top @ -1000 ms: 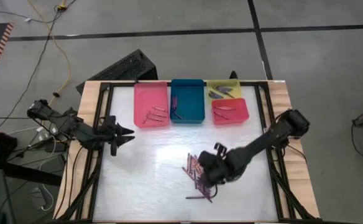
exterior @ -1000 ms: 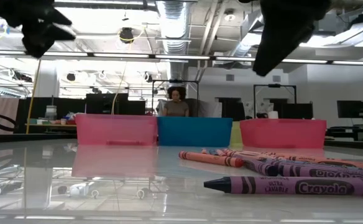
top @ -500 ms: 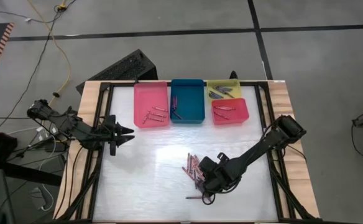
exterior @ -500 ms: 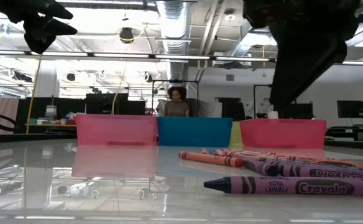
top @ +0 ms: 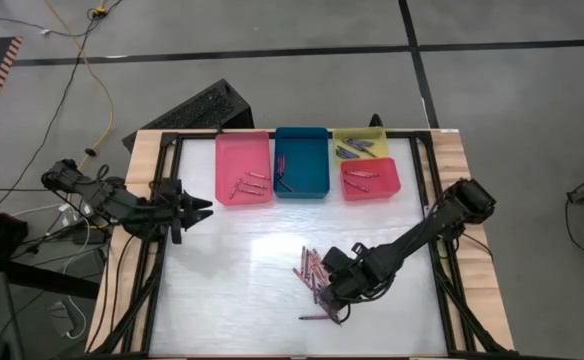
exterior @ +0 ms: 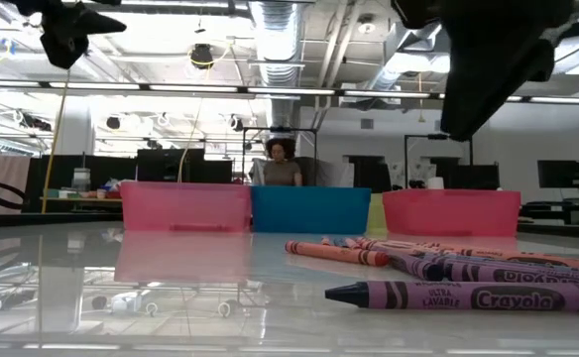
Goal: Sort crayons
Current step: Put the red crayon into the red bin
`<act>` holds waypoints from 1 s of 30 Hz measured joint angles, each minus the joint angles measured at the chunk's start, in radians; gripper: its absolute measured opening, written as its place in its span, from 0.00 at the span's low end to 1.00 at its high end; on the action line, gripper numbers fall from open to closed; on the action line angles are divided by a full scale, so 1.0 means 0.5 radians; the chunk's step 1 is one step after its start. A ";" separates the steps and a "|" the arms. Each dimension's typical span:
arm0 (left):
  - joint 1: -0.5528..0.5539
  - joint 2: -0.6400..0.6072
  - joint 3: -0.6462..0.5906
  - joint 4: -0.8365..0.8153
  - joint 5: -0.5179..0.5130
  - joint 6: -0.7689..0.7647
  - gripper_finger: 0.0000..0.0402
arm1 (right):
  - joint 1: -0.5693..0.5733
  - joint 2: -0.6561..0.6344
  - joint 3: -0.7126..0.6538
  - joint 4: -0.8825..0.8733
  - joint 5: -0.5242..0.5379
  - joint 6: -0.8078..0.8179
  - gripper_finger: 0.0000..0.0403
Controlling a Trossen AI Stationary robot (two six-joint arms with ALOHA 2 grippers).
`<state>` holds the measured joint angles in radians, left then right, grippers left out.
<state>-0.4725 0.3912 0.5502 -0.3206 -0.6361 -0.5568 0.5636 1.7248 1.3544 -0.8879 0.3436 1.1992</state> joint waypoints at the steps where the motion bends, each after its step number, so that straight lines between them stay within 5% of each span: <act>1: 0.000 0.000 0.004 -0.001 0.000 0.012 0.35 | -0.008 0.000 0.000 0.004 0.000 -0.001 0.18; 25: 0.000 0.002 0.008 -0.002 -0.010 0.028 0.35 | 0.103 0.152 0.000 -0.004 0.043 -0.158 0.18; 30: 0.001 0.002 0.008 0.045 -0.014 0.047 0.35 | 0.083 0.192 -0.001 -0.003 -0.106 -0.148 0.18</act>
<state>-0.4721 0.3920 0.5541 -0.2984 -0.6433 -0.5333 0.6050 1.8206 1.3541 -0.8894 0.2904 1.1254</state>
